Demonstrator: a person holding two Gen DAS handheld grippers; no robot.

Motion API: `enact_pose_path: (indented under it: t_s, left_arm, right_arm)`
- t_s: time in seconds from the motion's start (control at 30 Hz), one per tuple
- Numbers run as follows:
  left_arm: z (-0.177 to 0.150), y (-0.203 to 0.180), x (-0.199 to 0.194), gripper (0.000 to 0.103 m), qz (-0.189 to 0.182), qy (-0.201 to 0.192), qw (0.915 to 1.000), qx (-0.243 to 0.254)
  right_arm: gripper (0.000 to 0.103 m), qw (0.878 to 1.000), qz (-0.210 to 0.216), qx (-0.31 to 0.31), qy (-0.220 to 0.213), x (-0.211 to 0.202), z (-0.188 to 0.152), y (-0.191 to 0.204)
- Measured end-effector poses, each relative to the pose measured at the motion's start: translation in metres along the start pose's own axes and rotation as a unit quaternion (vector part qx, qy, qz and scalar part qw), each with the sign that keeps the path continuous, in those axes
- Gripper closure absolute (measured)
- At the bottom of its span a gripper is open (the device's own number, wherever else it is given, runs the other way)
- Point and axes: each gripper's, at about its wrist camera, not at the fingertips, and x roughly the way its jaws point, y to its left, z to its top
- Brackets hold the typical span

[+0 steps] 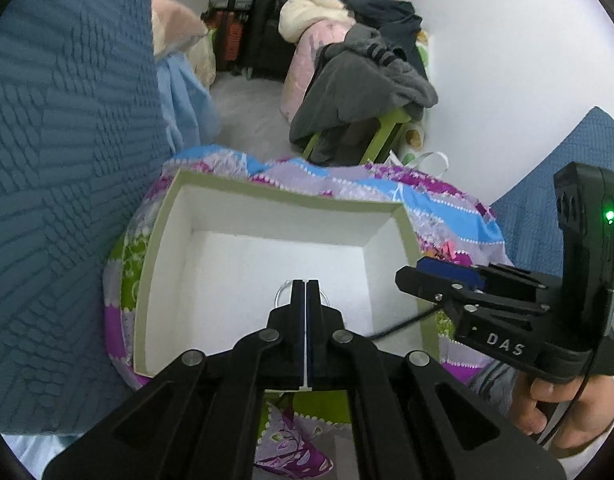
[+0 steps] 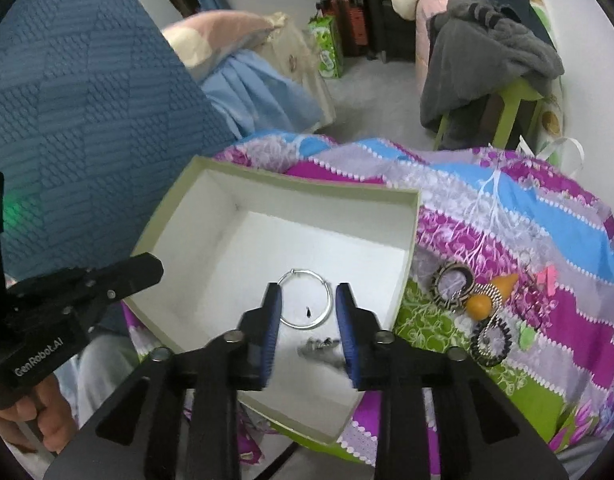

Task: Organize jewelry
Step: 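Withdraw both grippers from the box back toward the jewelry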

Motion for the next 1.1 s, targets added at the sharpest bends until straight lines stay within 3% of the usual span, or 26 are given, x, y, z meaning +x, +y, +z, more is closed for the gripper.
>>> enact_pose_path:
  t_s: [0.1,0.17,0.2,0.5,0.6,1.1]
  left_arm:
    - [0.005,-0.005,-0.008,0.092,-0.001,-0.007,1.0,-0.001]
    - [0.008,-0.011,-0.016,0.071,-0.001,-0.018,0.9998,-0.005]
    - [0.009,-0.014,-0.021,0.068,-0.001,-0.026,0.9997,-0.005]
    - [0.022,-0.056,-0.058,0.067,-0.014,-0.065,0.9977,0.008]
    - [0.023,-0.074,-0.066,0.051,-0.01,-0.085,0.9962,0.012]
    - [0.004,-0.149,-0.056,0.043,-0.021,-0.105,0.9931,0.046]
  right_arm:
    - [0.057,1.0,0.002,-0.006,-0.022,-0.023,0.006,0.0]
    - [0.047,0.999,0.003,-0.01,-0.042,-0.041,0.01,0.0]
    - [0.046,0.998,0.005,-0.014,-0.054,-0.052,0.012,-0.001]
    - [0.039,0.99,-0.024,-0.029,-0.137,-0.132,0.012,-0.019]
    - [0.039,0.986,-0.033,-0.03,-0.158,-0.152,0.004,-0.03]
    - [0.039,0.977,-0.076,-0.02,-0.199,-0.19,-0.045,-0.084]
